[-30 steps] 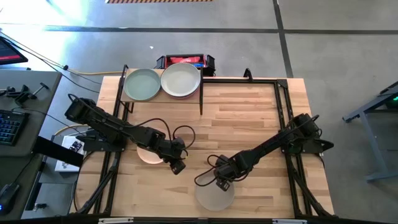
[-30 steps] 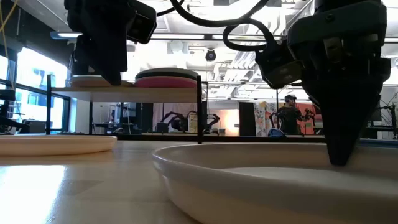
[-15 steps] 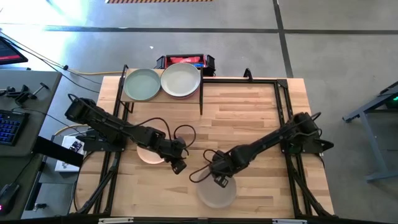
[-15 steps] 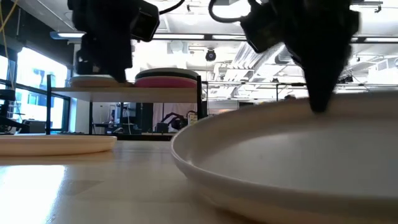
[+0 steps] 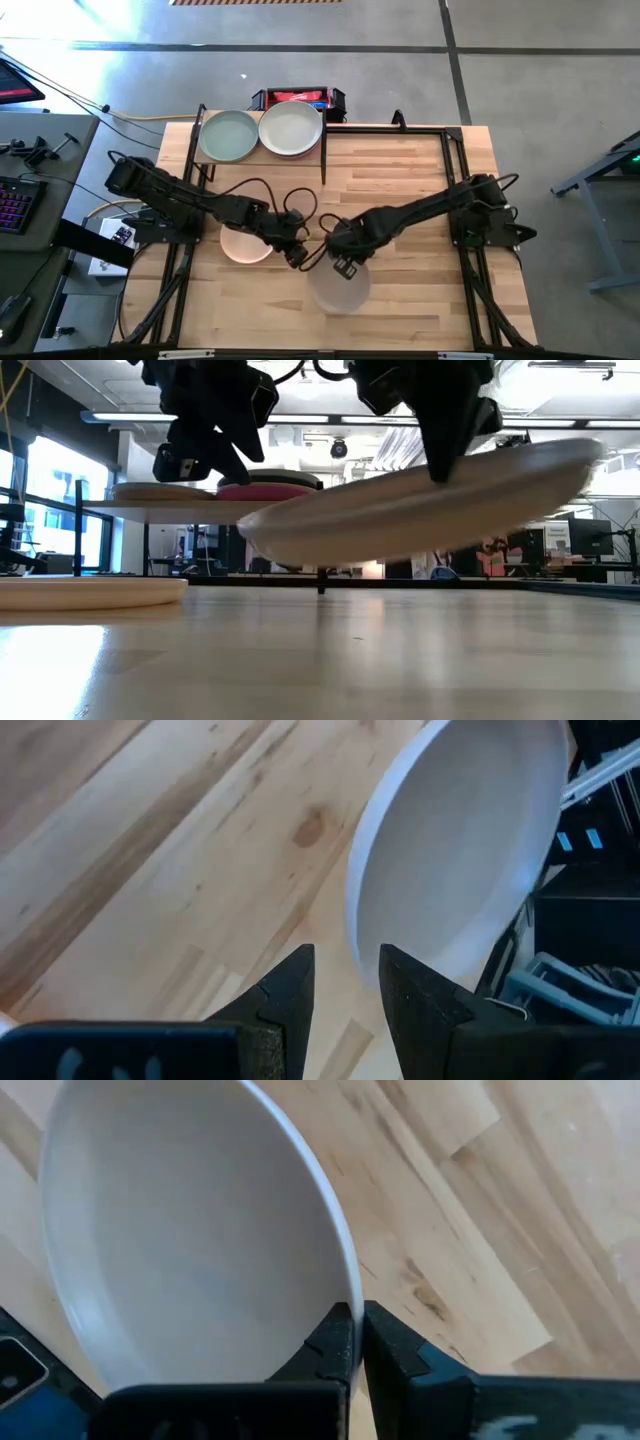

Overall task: Place and stack plates onto a shelf
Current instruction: Stack the light brown plate on top of the light blue plate on the shelf

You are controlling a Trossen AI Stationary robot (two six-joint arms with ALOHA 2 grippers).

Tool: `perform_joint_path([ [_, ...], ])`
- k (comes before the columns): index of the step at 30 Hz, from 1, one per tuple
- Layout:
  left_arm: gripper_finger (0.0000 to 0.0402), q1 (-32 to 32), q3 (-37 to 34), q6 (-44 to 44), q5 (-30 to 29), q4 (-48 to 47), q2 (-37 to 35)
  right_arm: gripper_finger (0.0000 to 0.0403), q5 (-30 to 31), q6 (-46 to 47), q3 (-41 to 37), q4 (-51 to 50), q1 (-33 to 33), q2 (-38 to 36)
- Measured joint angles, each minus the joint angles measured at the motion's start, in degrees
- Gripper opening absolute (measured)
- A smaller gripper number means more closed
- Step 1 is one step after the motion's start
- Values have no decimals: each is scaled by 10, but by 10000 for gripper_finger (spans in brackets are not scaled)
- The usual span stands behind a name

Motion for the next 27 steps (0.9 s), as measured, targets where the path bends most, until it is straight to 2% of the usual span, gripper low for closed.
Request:
perform_joint_path([
  [12, 104, 12, 0, 6, 0, 1, 0, 0, -5, -26, 17, -6, -43, 0],
  [27, 104, 12, 0, 6, -4, 2, 0, 0, -7, -27, 17, 13, -44, -8],
])
